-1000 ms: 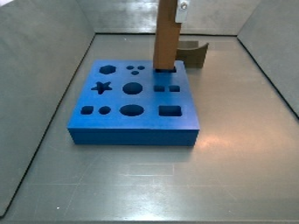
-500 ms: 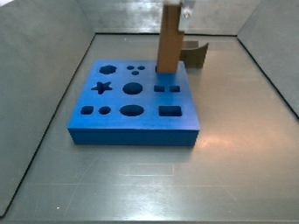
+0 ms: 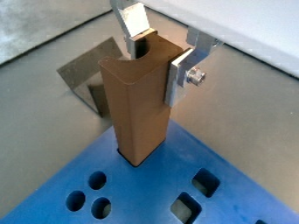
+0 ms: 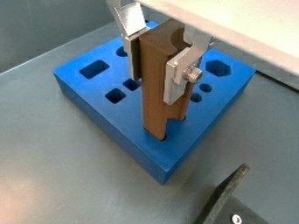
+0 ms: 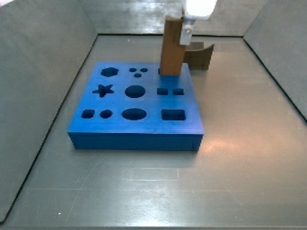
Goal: Insert the arch object.
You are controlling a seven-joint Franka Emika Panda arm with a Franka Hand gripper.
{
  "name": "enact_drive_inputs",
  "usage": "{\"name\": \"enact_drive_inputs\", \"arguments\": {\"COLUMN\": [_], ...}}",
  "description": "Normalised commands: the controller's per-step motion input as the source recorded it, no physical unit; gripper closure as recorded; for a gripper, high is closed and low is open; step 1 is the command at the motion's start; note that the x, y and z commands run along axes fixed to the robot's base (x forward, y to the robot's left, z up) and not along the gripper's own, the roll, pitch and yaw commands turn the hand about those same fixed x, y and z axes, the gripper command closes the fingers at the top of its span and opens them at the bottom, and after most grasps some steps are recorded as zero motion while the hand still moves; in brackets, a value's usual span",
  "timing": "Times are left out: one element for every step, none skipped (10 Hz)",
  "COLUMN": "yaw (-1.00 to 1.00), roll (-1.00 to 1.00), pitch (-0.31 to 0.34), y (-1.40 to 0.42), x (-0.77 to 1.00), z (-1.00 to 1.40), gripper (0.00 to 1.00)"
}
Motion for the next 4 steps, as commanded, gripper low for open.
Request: {"name": "enact_drive_inputs", "arguments": {"yaw": [0.0, 0.0, 0.0, 0.0], "roll": [0.0, 0.0, -0.01, 0.0], "pitch": [-0.06, -0.087, -0.03, 0.0], "y": [-0.01, -0.01, 0.0, 0.0], "x": [-0.18, -0.19, -0.01, 0.0], "z": [-0.27, -0.13, 0.0, 0.0], "gripper": [1.0, 1.0, 1.0, 1.0]}}
